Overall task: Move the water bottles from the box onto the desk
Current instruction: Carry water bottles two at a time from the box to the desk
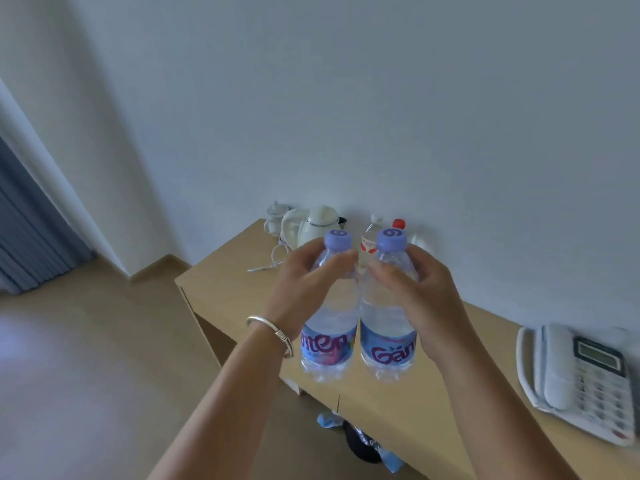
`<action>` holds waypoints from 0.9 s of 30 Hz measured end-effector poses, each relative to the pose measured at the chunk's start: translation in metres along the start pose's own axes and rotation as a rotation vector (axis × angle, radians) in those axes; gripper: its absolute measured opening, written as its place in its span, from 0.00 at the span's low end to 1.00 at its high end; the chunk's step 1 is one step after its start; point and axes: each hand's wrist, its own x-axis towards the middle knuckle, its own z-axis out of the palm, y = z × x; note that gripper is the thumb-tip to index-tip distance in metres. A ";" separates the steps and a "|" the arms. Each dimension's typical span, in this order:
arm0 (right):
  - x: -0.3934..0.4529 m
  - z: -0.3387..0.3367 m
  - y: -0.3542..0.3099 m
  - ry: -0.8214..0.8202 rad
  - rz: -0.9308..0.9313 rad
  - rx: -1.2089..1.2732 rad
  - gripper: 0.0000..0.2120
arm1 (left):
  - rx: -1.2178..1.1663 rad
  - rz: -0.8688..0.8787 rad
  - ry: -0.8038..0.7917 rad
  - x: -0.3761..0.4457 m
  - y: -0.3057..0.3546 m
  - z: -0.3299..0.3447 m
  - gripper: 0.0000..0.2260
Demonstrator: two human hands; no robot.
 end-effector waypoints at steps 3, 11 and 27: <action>0.035 -0.033 0.016 0.079 0.027 -0.024 0.12 | 0.041 -0.004 -0.100 0.049 -0.014 0.031 0.03; 0.094 -0.087 0.064 0.269 0.089 -0.163 0.04 | 0.311 0.091 -0.407 0.163 -0.060 0.084 0.14; 0.204 -0.136 0.157 0.569 0.377 -0.332 0.09 | 0.595 0.174 -0.761 0.330 -0.153 0.166 0.09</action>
